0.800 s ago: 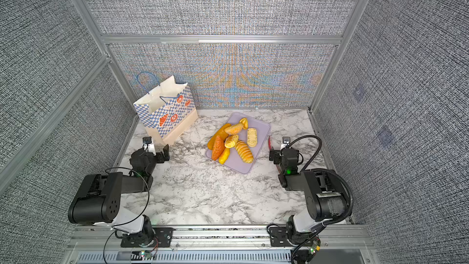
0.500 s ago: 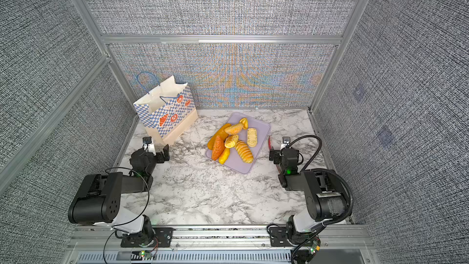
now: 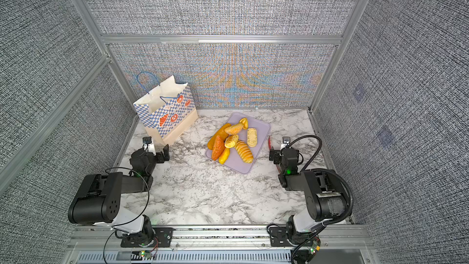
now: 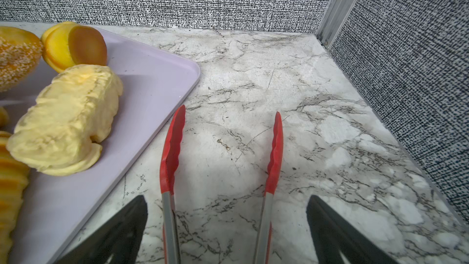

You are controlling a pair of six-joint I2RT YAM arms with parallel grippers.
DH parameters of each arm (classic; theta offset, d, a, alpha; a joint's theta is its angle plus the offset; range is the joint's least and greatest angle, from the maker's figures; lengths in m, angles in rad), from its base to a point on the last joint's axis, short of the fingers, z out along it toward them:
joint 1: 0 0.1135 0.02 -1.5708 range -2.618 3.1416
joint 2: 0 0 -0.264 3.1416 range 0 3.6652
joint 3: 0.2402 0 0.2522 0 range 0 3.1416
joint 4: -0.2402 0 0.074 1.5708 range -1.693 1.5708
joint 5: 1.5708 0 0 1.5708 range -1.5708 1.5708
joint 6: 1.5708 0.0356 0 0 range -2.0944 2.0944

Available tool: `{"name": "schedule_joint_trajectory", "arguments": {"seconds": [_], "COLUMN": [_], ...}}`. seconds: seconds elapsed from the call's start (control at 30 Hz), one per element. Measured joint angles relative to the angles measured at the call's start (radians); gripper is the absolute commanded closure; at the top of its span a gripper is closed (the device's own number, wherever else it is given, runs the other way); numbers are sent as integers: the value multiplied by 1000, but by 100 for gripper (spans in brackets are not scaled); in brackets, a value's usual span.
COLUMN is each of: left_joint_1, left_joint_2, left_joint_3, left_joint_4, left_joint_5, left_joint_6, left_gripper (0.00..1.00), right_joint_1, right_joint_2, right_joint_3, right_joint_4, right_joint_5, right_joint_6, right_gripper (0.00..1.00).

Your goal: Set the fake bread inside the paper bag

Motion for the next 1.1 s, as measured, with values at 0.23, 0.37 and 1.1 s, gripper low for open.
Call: {"name": "schedule_joint_trajectory", "arguments": {"seconds": [0.23,0.37,1.1], "left_joint_1": [0,-1,0], "left_joint_2": [-41,-235,-772], "left_joint_3": [-9,22,705], "left_joint_4": [-22,-181,-1527], "left_joint_5": [-13,-114,-209], "left_joint_6": [-2,-45,-496], "left_gripper": [1,1,13], "right_joint_1": [0,0,-7], "right_joint_2": [-40,-213,-724], "right_joint_3": [-5,-11,488], "right_joint_4": [-19,-100,-1221], "right_joint_5": [11,45,-182], "right_joint_6": [1,12,462], "right_gripper": [1,1,33]}}
